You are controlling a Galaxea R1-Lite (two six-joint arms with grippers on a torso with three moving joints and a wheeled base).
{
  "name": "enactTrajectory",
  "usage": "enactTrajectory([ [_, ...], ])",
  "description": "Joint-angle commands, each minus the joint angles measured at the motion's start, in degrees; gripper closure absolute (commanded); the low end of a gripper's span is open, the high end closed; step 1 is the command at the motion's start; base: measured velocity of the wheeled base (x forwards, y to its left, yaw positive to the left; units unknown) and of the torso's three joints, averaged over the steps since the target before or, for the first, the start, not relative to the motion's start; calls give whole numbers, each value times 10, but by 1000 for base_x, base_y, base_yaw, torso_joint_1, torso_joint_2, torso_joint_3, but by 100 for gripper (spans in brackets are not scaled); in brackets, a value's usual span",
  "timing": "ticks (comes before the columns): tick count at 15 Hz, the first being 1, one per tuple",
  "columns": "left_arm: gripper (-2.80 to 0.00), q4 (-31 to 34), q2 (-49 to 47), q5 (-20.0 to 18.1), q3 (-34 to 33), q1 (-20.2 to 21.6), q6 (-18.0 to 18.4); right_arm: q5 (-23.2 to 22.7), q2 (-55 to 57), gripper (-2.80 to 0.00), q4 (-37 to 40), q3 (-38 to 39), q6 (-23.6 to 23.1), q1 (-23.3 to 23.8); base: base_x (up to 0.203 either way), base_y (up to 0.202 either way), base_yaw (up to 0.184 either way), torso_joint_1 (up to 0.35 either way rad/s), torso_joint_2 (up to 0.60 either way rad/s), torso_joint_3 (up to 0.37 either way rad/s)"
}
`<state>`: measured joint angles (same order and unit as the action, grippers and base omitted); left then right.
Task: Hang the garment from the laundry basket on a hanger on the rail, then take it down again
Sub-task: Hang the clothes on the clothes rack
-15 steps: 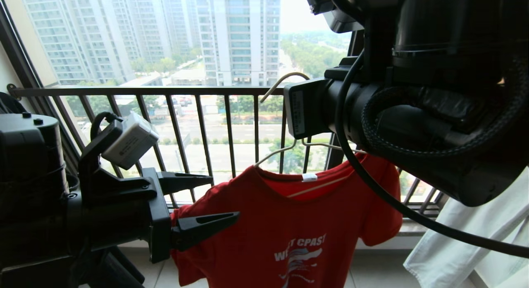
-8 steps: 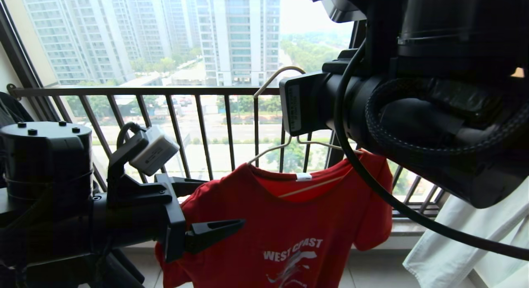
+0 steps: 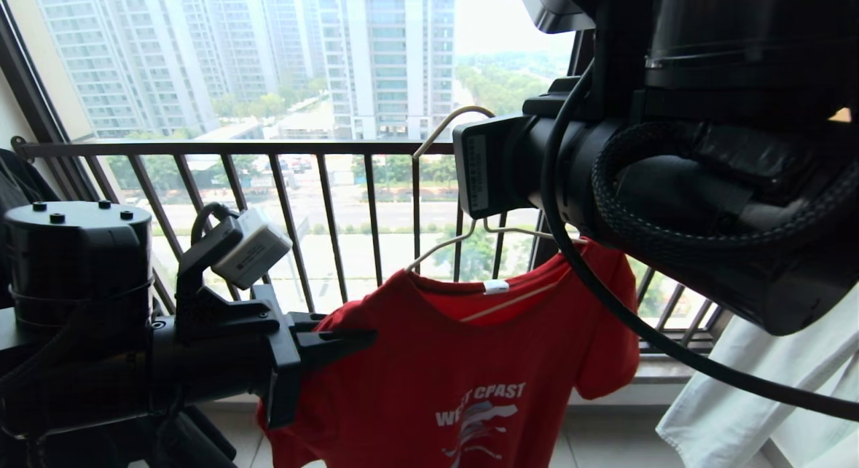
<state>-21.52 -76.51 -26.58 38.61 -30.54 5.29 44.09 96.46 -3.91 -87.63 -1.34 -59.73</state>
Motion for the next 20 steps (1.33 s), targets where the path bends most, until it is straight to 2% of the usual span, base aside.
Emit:
enactTrajectory([
  [1,0,-1,15,0,0,0,-1,3,3,0,0,0,0,0,0,0,0,0,0,0],
  [9,0,-1,41,-1,-3,0,-4,4,10,0,0,1,0,0,0,0,0,0,0,0],
  [10,0,-1,42,-1,-2,-1,-5,4,10,-280,0,1,0,0,0,0,0,0,0,0],
  [20,0,-2,40,-1,3,0,-9,4,11,-280,0,9,1,1,0,0,0,0,0,0],
])
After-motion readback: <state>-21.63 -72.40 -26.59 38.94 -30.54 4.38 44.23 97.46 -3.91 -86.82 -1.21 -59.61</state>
